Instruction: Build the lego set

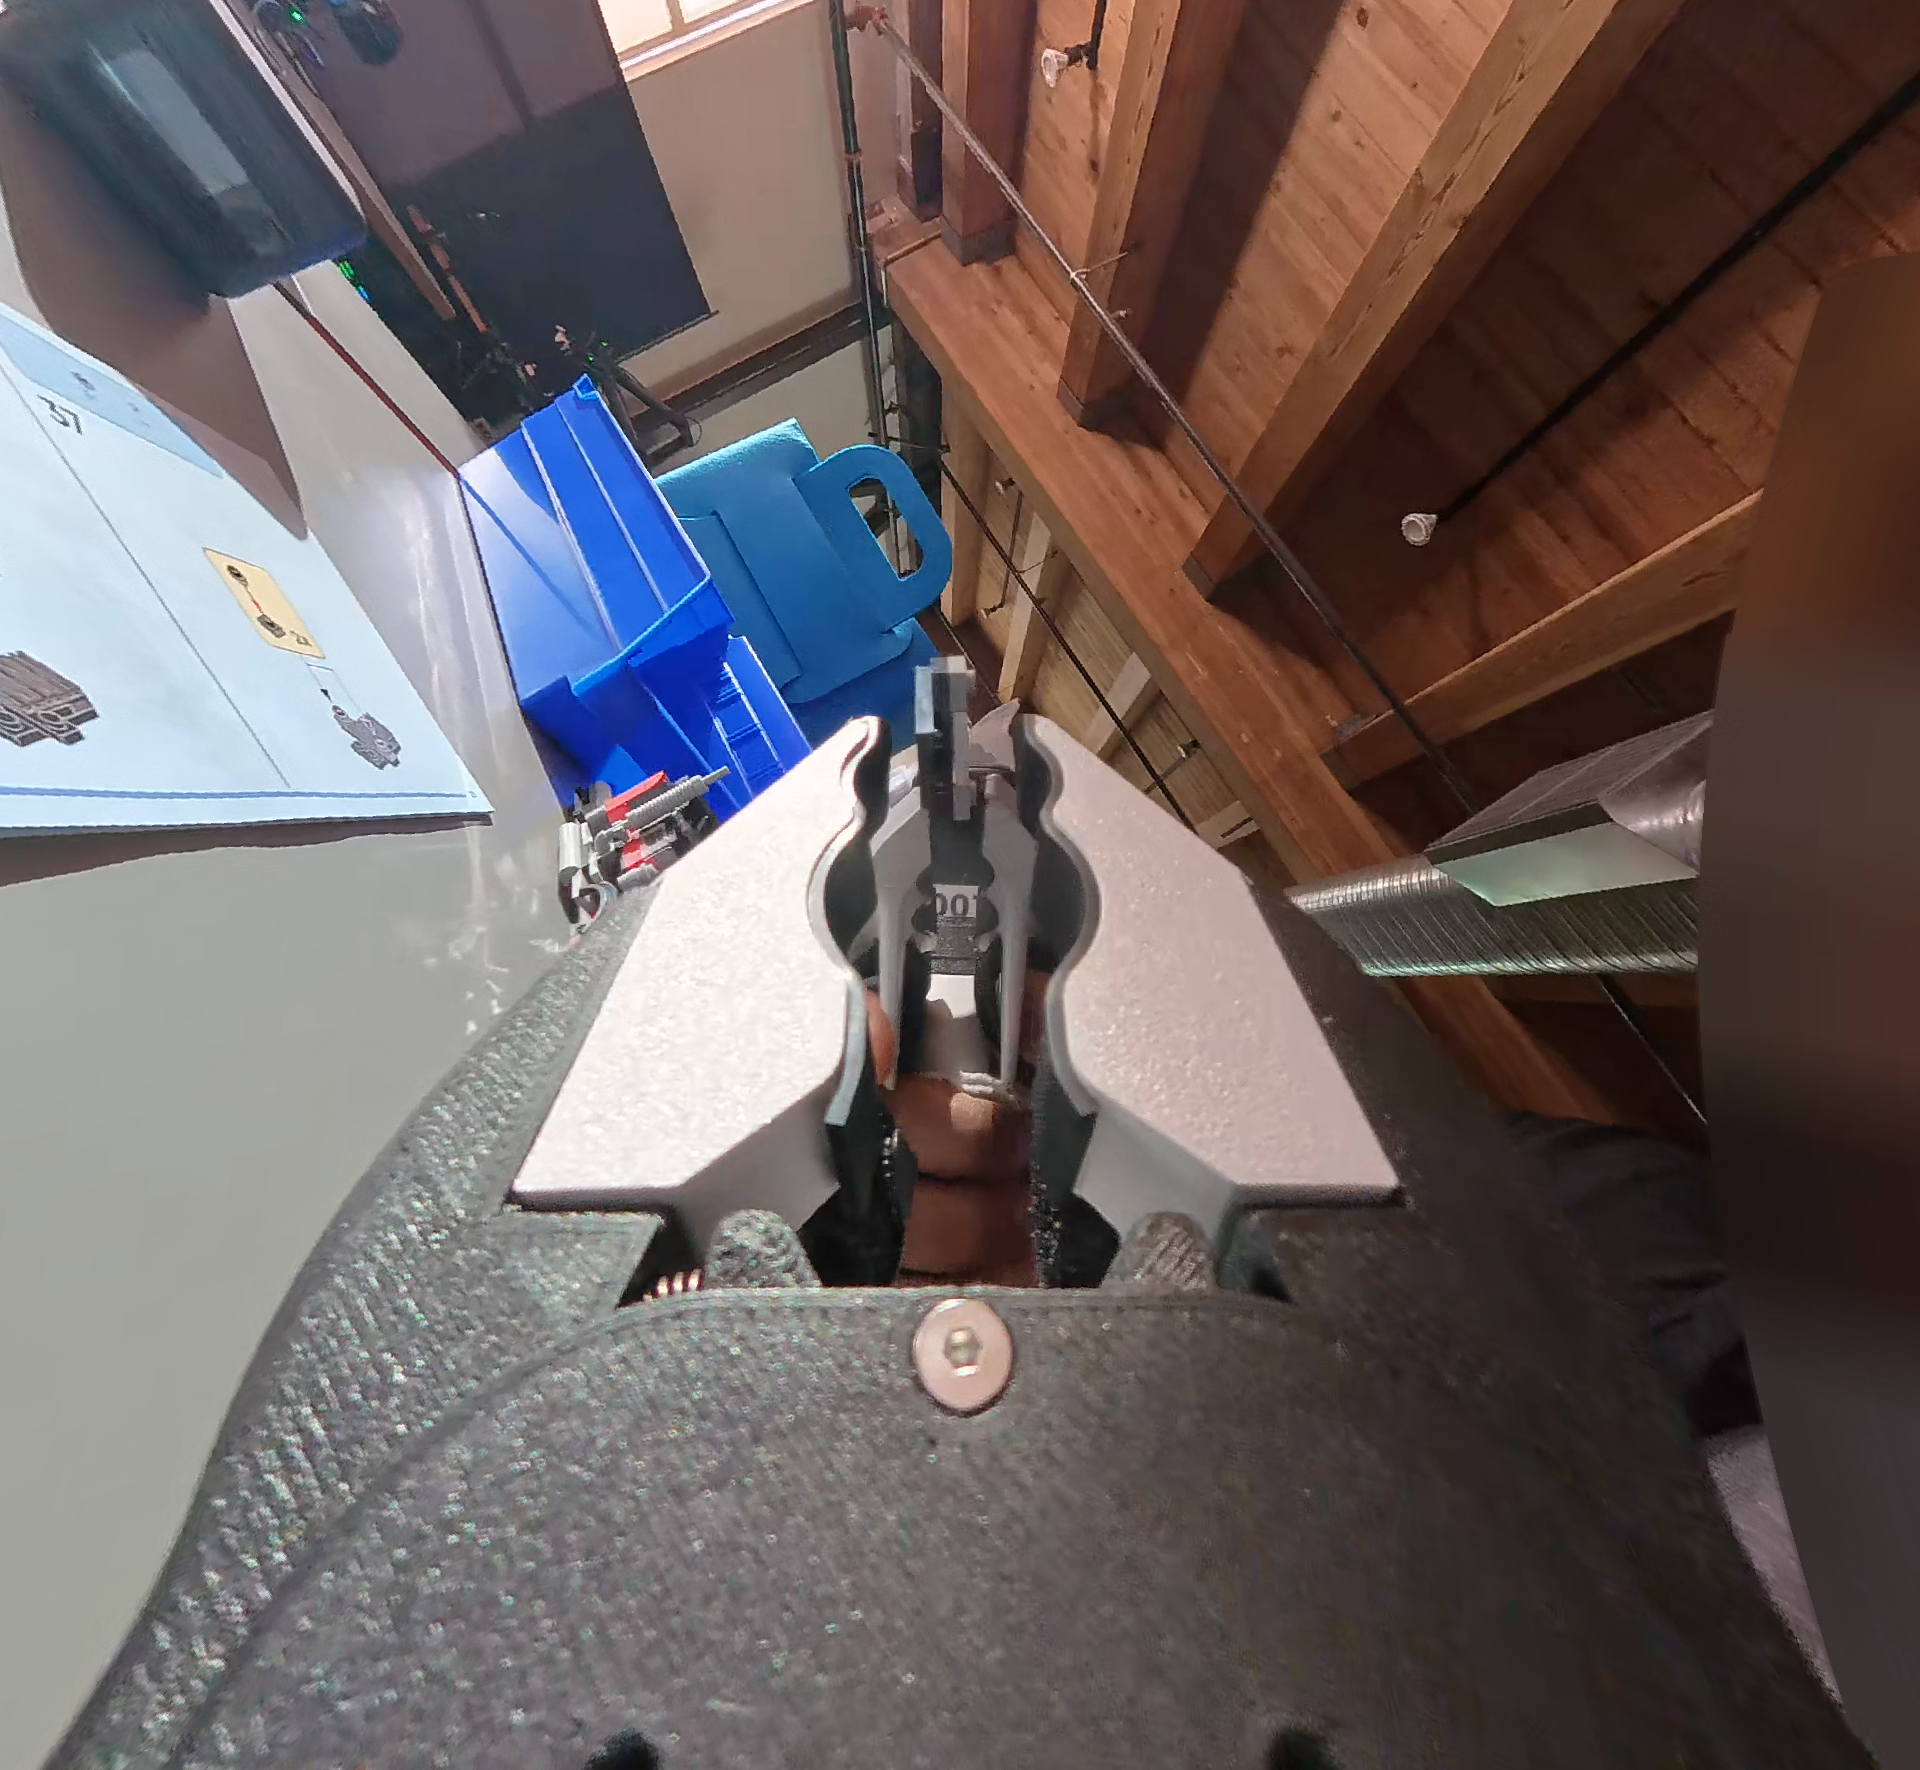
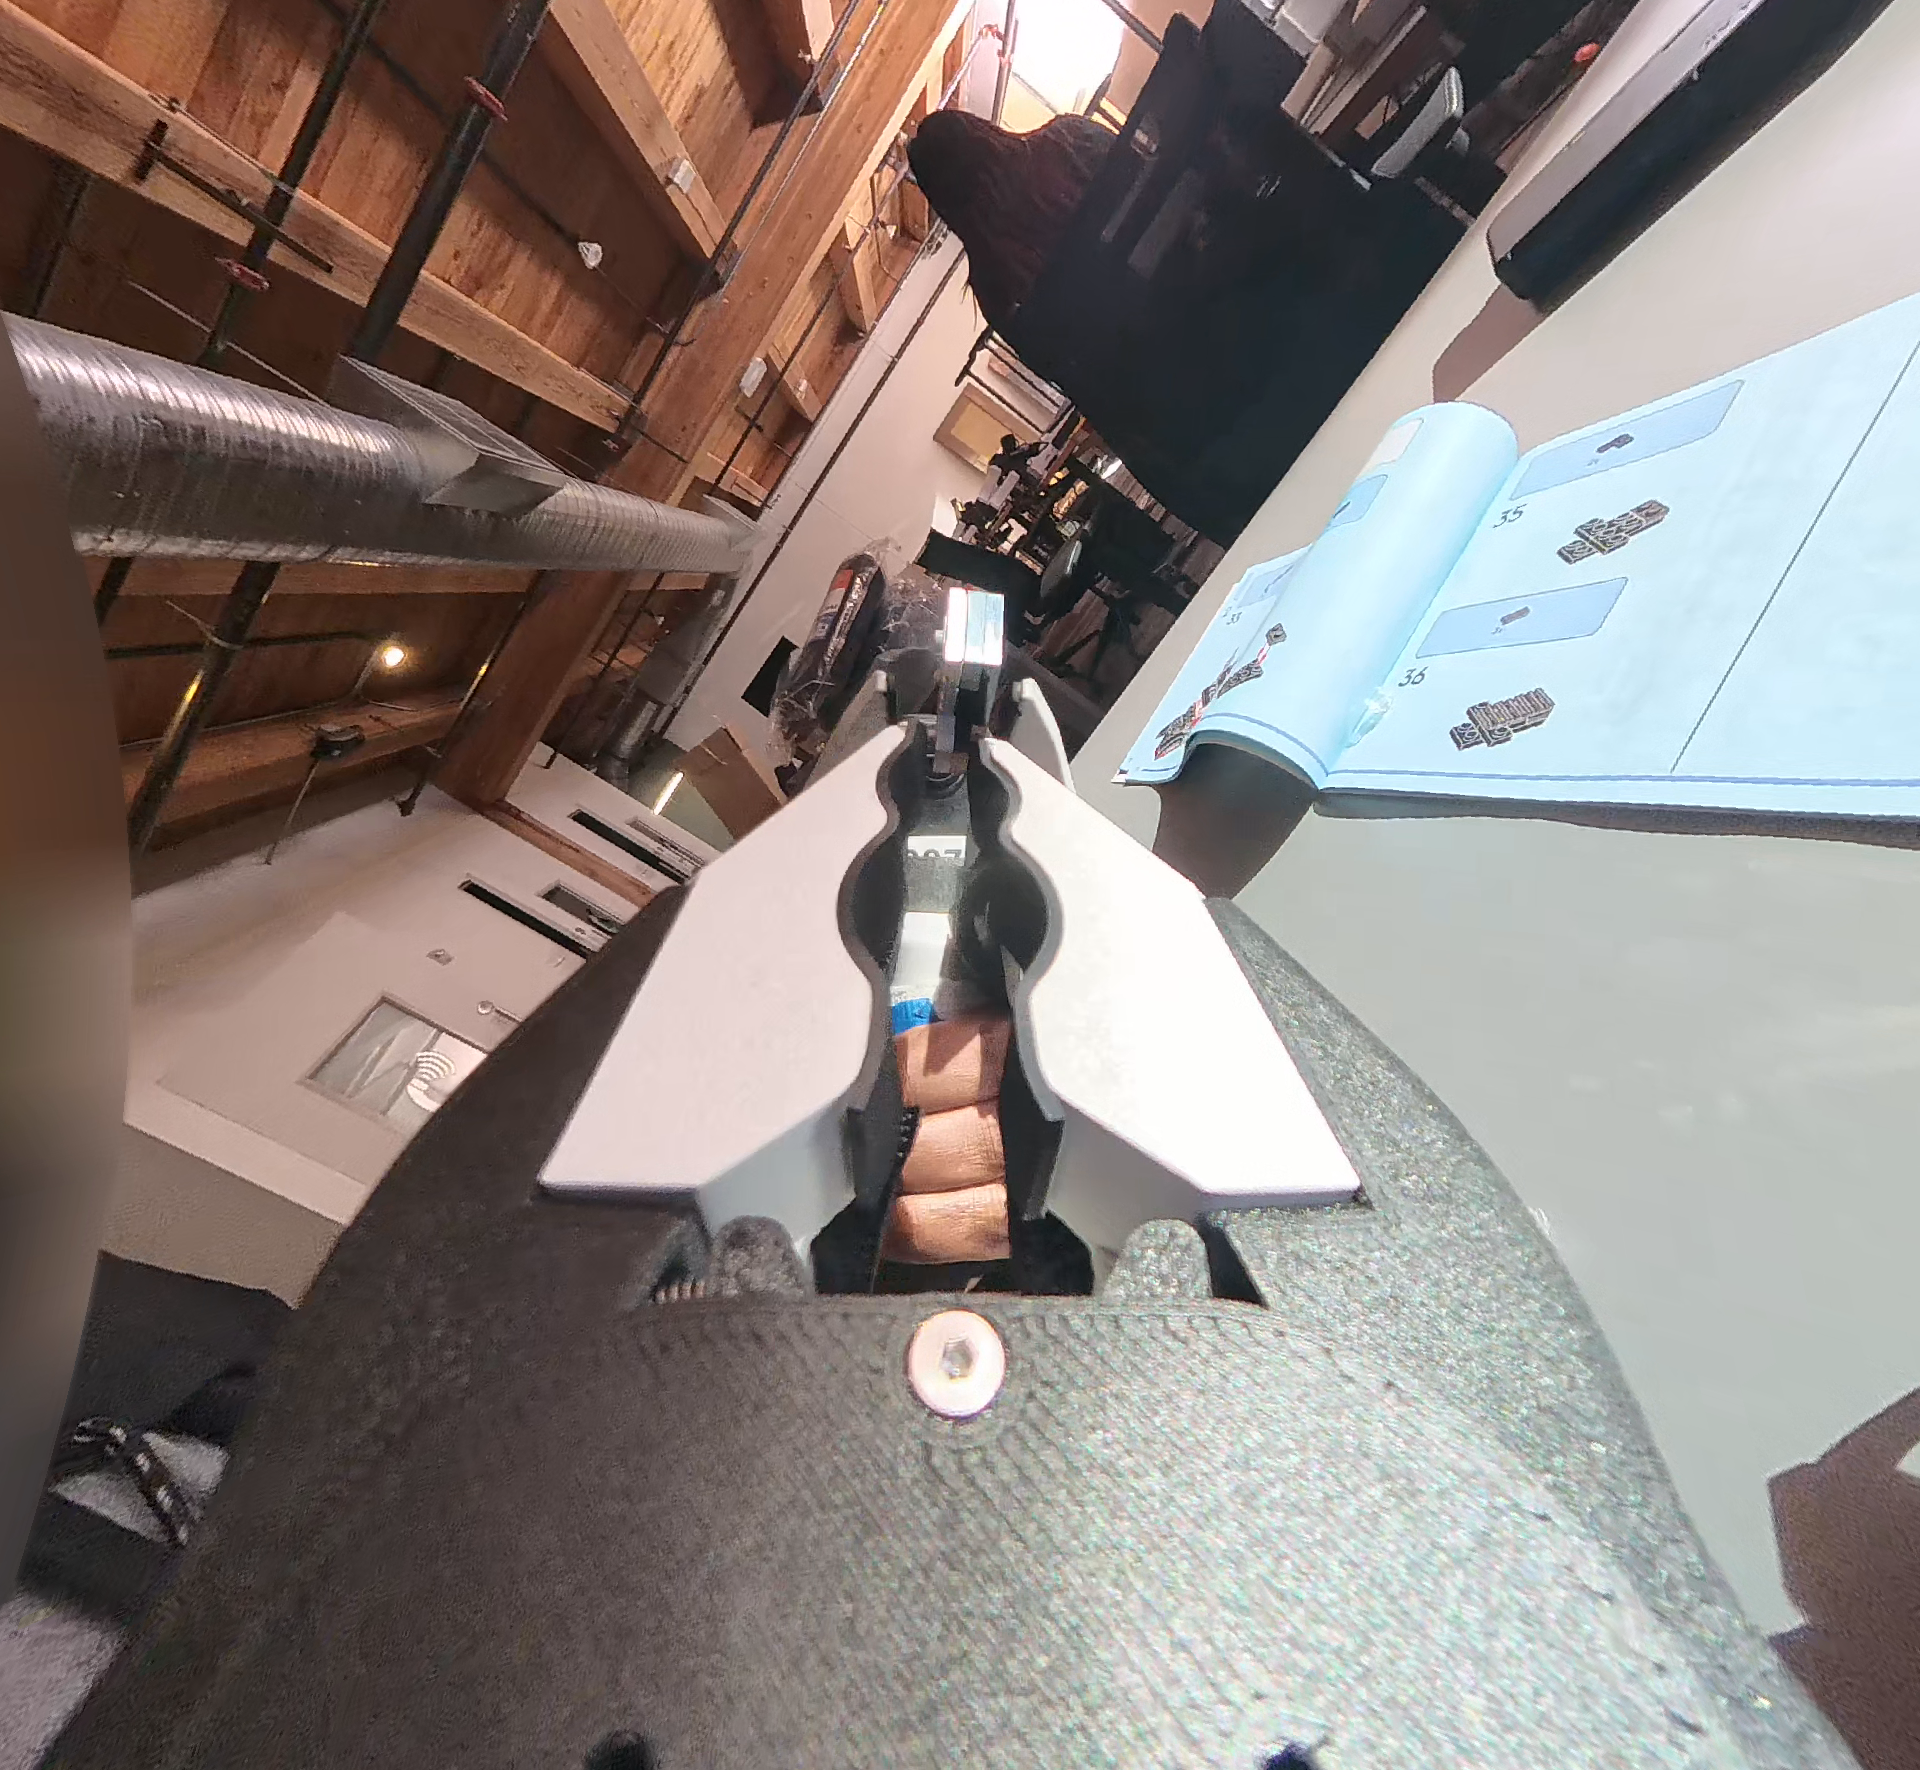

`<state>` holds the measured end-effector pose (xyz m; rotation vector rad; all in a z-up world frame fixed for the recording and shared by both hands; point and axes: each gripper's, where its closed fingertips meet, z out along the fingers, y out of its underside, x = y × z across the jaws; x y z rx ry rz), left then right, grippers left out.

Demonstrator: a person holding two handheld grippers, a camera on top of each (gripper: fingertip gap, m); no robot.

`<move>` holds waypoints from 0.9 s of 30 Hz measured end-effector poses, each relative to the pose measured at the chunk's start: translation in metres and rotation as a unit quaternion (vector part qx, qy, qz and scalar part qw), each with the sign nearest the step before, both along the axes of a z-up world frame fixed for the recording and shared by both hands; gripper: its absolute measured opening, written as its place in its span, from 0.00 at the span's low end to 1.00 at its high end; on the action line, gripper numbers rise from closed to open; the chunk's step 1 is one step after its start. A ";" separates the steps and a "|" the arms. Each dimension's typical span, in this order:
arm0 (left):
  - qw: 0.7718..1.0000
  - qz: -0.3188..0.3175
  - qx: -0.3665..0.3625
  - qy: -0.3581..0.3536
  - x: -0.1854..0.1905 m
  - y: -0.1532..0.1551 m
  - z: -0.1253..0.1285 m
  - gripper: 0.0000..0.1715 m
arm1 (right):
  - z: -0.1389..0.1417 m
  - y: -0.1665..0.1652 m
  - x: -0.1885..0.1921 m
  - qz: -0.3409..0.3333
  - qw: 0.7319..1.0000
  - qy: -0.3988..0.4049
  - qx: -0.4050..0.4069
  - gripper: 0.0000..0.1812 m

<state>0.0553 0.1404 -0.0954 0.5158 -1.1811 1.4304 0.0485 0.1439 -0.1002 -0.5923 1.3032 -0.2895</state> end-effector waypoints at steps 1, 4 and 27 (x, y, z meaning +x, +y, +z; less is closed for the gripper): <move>1.000 -0.002 0.000 0.002 -0.001 0.000 0.000 0.13 | -0.001 0.001 0.000 0.002 1.000 0.001 -0.001 0.04; 1.000 -0.006 0.010 -0.002 -0.004 -0.003 -0.004 0.09 | -0.002 0.001 0.001 0.000 1.000 0.006 -0.009 0.04; 0.998 0.034 0.050 0.026 0.014 -0.003 -0.016 0.05 | -0.011 0.002 0.004 0.026 0.999 0.027 0.003 0.25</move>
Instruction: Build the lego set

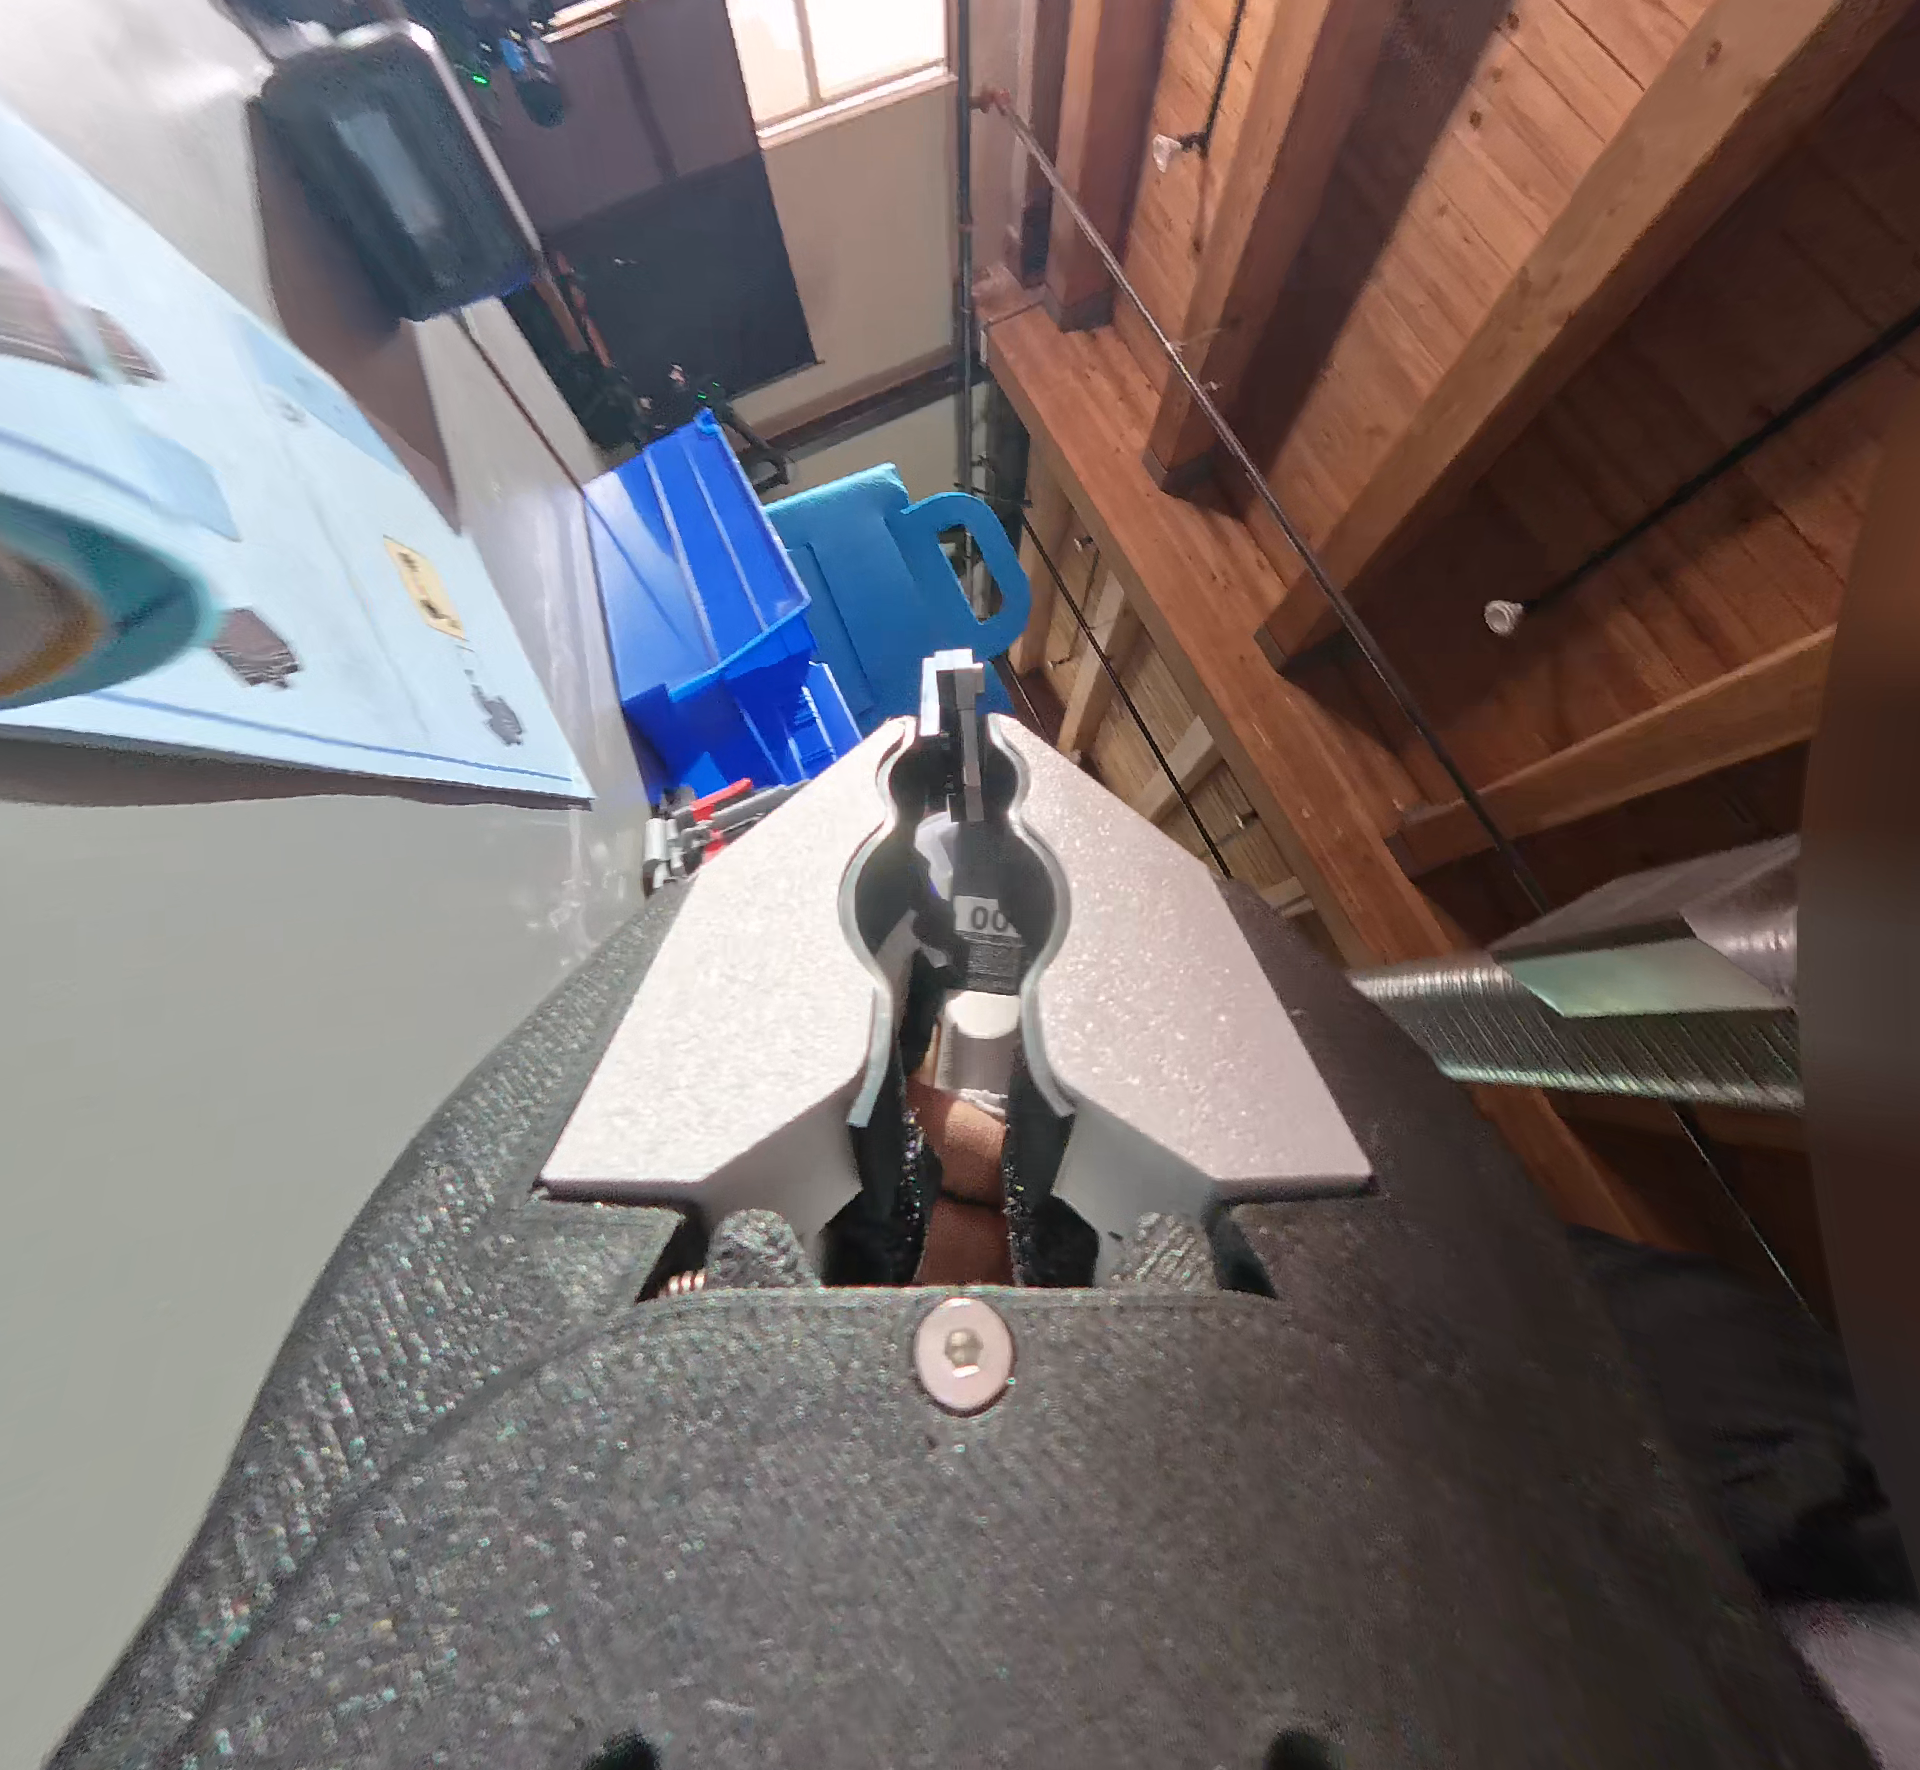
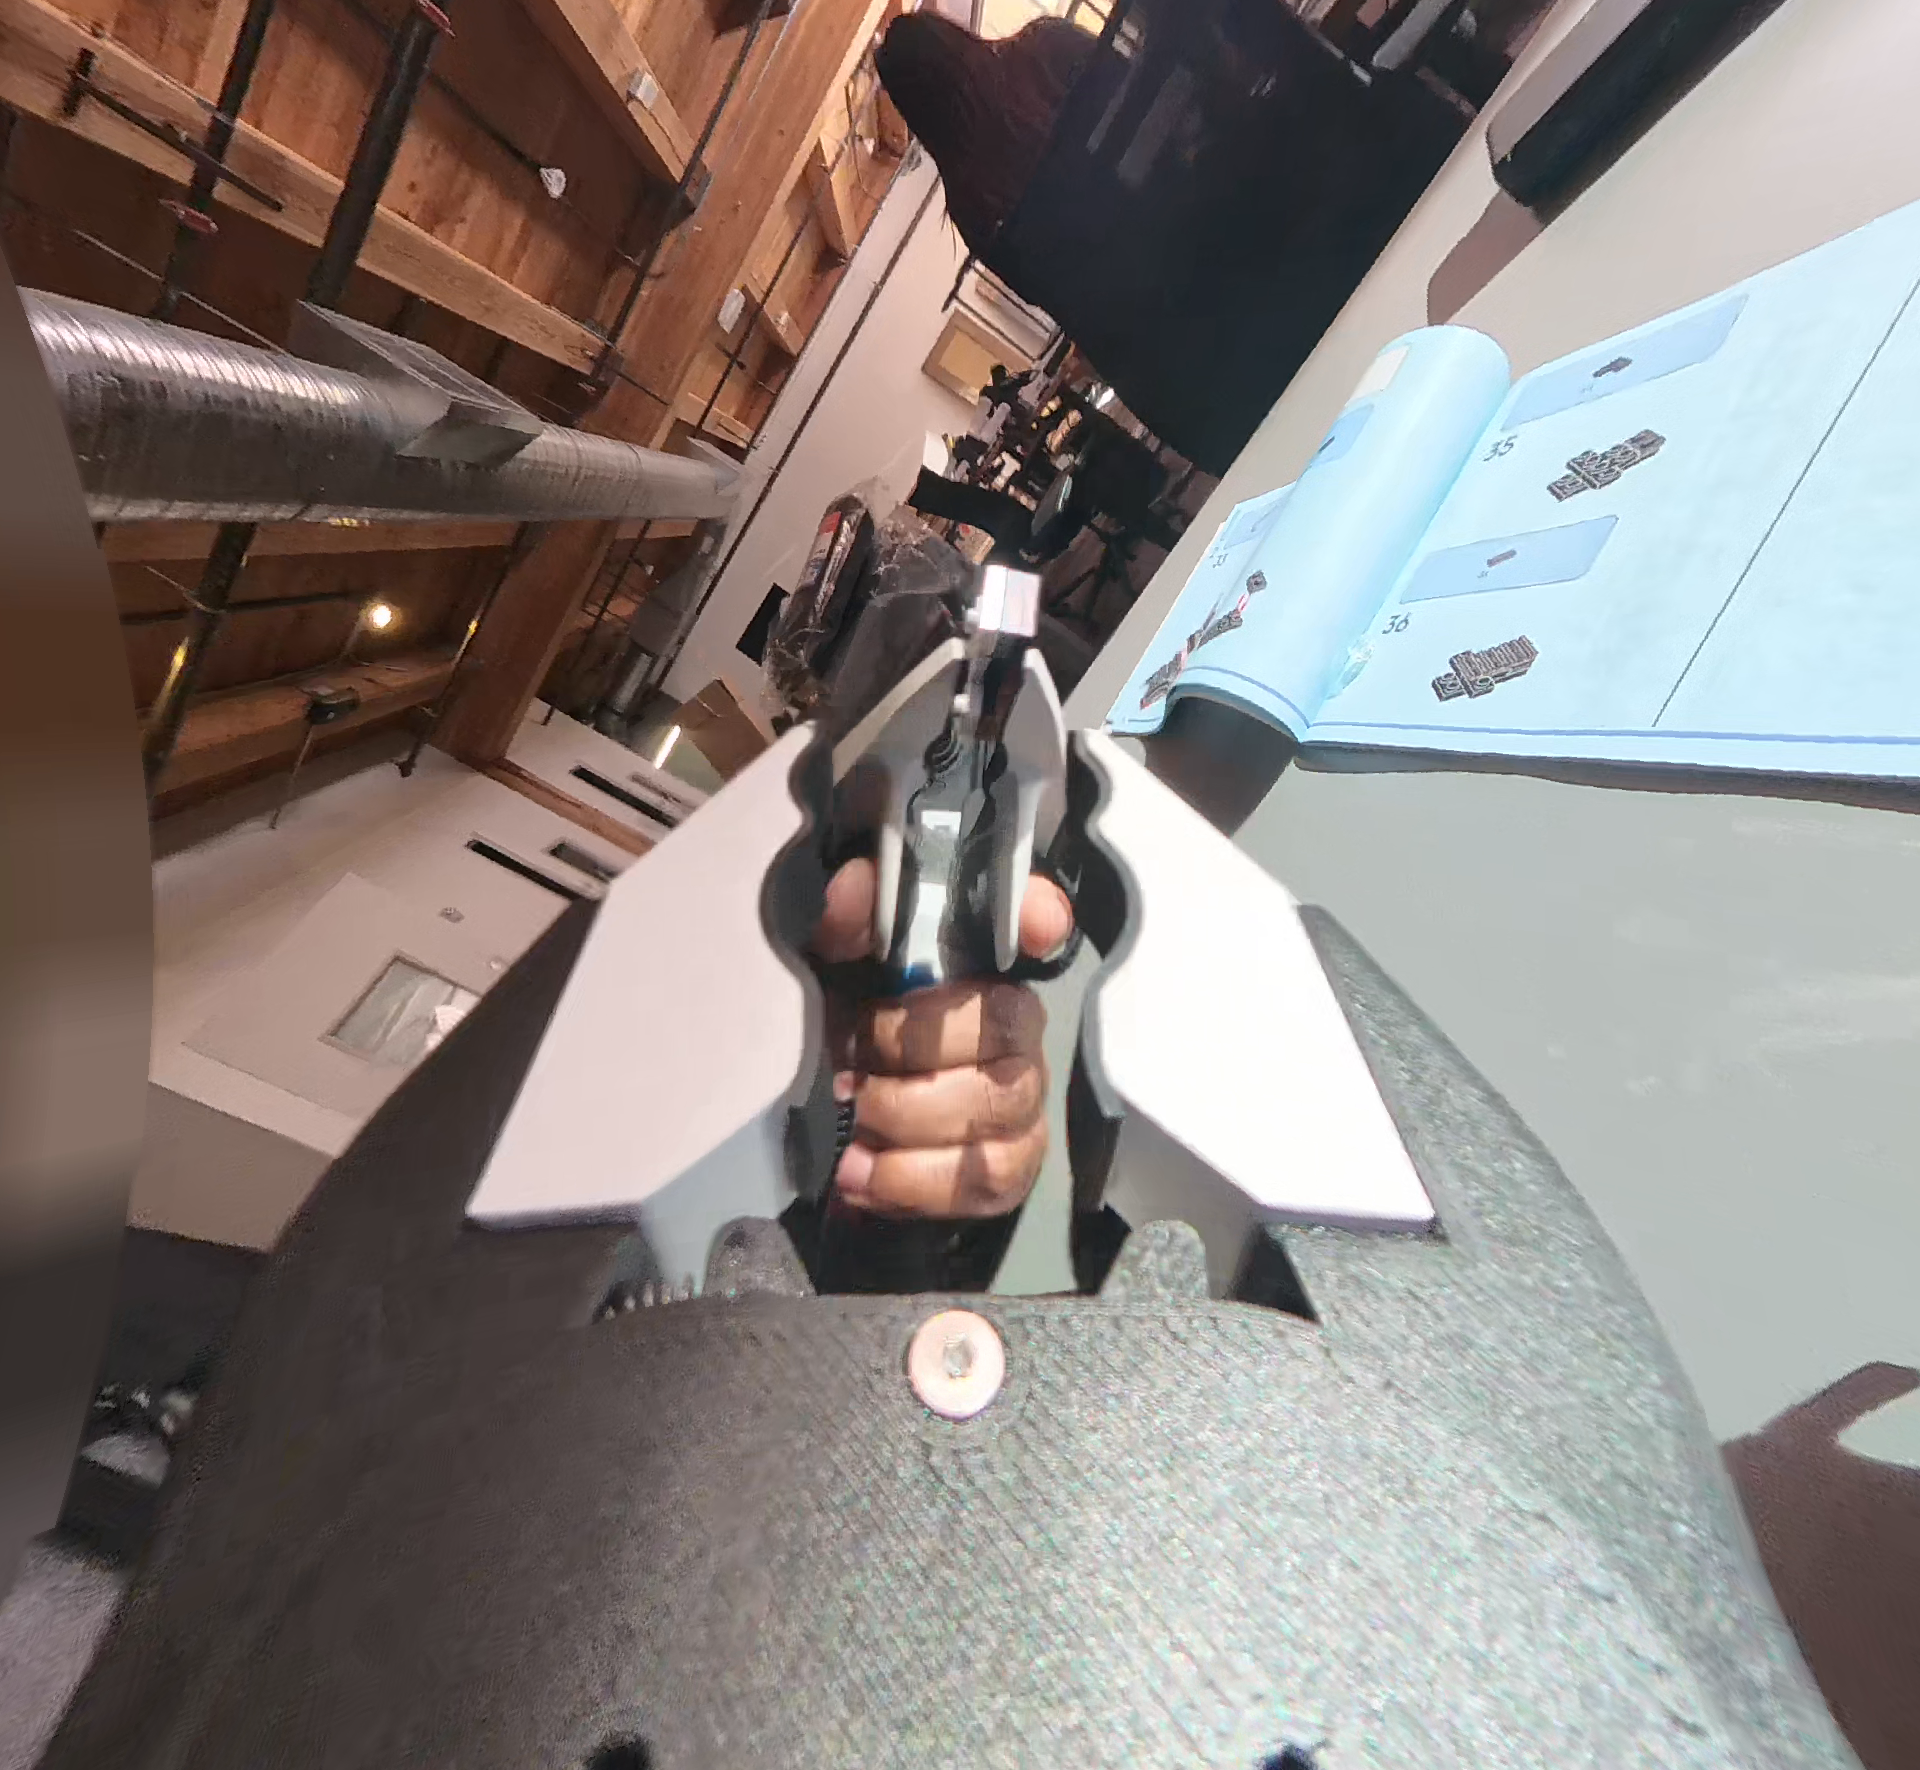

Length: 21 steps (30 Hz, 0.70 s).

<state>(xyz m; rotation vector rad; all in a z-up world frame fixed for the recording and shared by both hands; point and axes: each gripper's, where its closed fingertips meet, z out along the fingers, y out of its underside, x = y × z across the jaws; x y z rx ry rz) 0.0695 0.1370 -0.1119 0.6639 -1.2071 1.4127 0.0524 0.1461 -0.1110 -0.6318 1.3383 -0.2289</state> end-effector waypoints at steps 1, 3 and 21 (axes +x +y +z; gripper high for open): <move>1.000 0.008 0.016 0.006 0.006 0.002 -0.005 0.05 | 0.000 -0.001 -0.003 0.004 1.000 0.003 -0.014 0.26; 0.999 0.024 0.047 0.016 0.019 0.007 -0.015 0.05 | -0.005 -0.007 -0.015 0.003 0.998 0.017 -0.064 0.24; 0.992 -0.034 0.118 -0.023 -0.011 -0.006 -0.035 0.05 | -0.105 -0.022 -0.050 0.114 0.814 0.237 -0.518 0.11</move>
